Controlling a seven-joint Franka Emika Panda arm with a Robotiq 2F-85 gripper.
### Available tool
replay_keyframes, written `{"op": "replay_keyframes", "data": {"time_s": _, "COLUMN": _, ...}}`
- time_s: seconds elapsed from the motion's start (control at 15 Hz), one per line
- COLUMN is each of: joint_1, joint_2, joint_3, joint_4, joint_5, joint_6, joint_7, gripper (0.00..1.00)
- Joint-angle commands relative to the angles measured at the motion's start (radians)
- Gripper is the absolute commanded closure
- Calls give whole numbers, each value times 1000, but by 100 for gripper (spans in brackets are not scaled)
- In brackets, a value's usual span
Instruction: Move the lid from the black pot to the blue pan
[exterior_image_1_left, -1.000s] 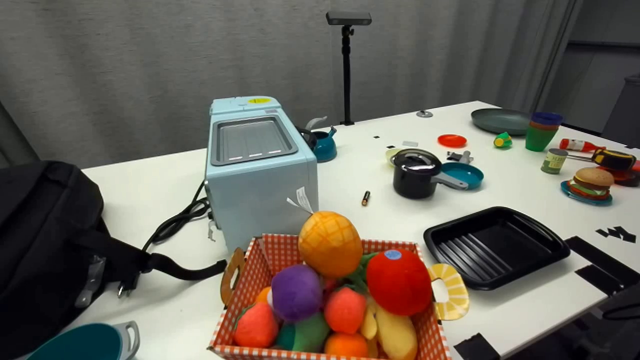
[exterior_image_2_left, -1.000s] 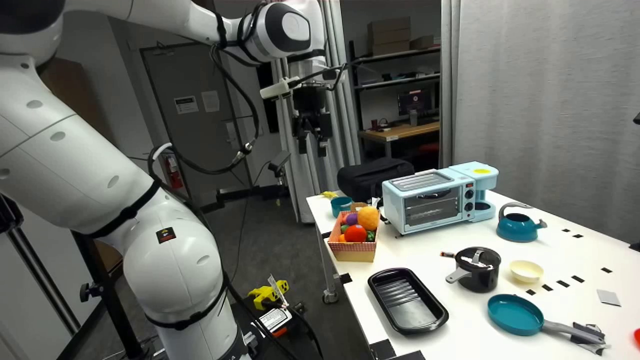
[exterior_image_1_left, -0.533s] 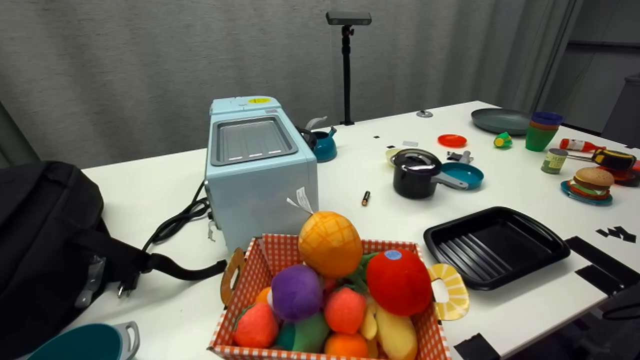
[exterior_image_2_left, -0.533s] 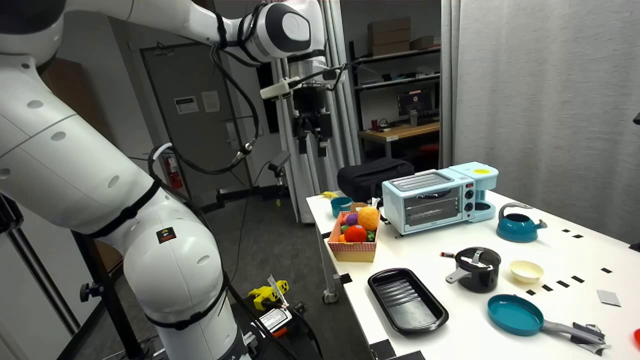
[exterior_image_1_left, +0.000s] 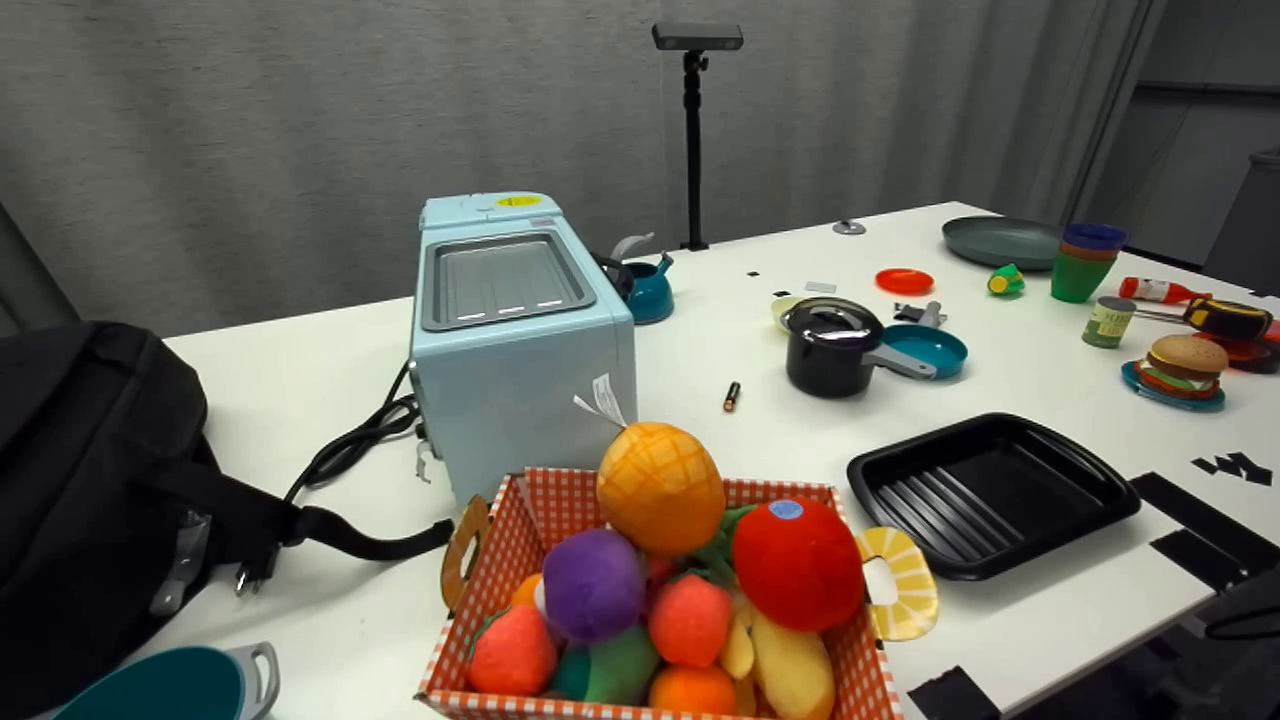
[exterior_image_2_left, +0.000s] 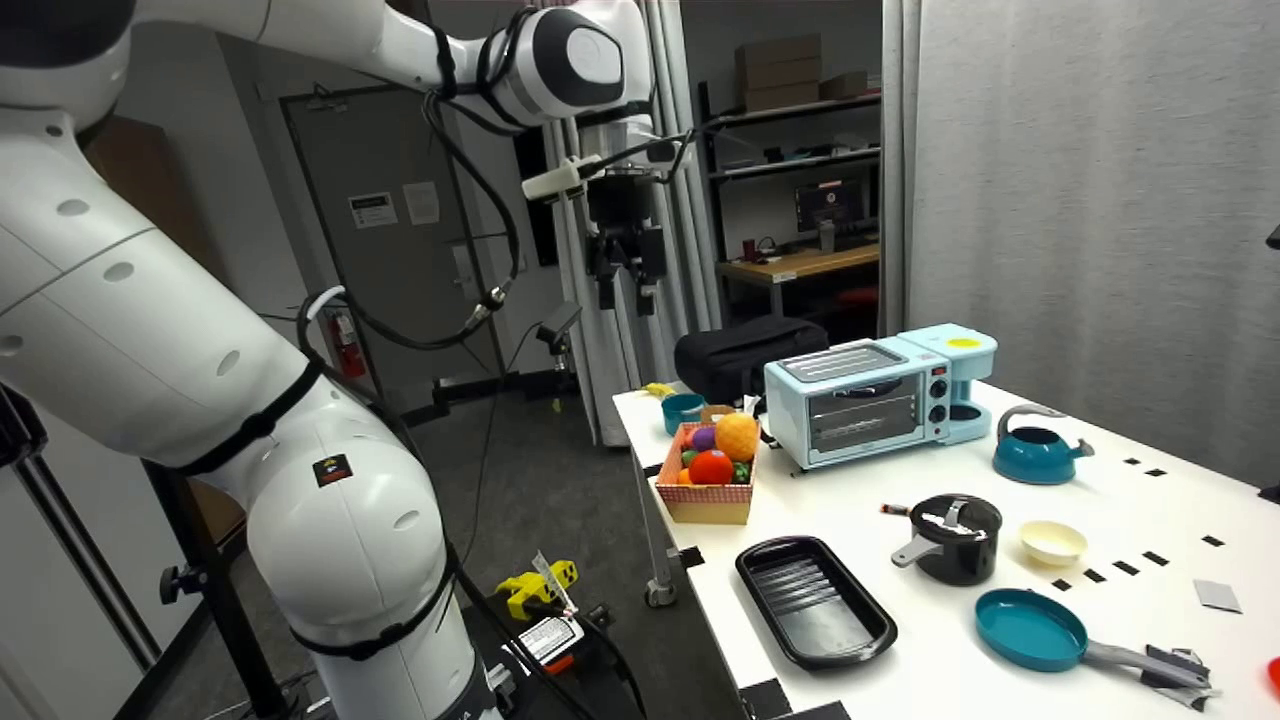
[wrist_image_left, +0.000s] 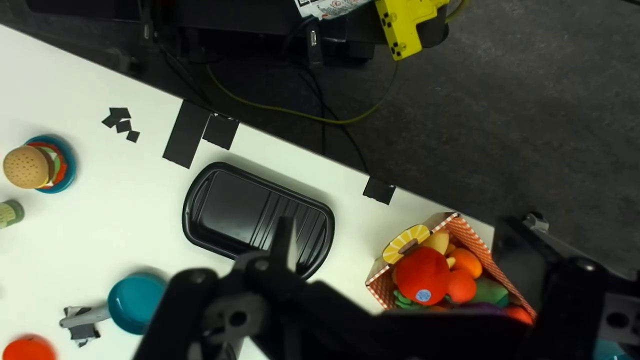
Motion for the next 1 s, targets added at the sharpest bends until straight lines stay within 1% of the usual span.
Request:
{"op": "replay_keyframes", "data": {"time_s": 0.0, "joint_1": -10, "joint_2": 29, "joint_3": -11, "joint_4": 4, "joint_5": -24, "joint_6": 28, "joint_7": 9, "gripper": 0}}
{"op": "replay_keyframes", "data": {"time_s": 0.33, "joint_1": -54, "joint_2": 118, "joint_3": -55, "joint_4": 17, "joint_5": -72, "joint_6": 78, "joint_7": 7, "gripper": 0}}
{"op": "replay_keyframes", "data": {"time_s": 0.67, "joint_1": -95, "joint_2": 266, "joint_3": -113, "joint_4": 52, "joint_5": -120, "joint_6": 195, "joint_7": 5, "gripper": 0}}
{"op": "replay_keyframes", "data": {"time_s": 0.93, "joint_1": -105, "joint_2": 397, "joint_3": -148, "joint_4": 117, "joint_5": -154, "joint_6": 275, "joint_7": 4, "gripper": 0}}
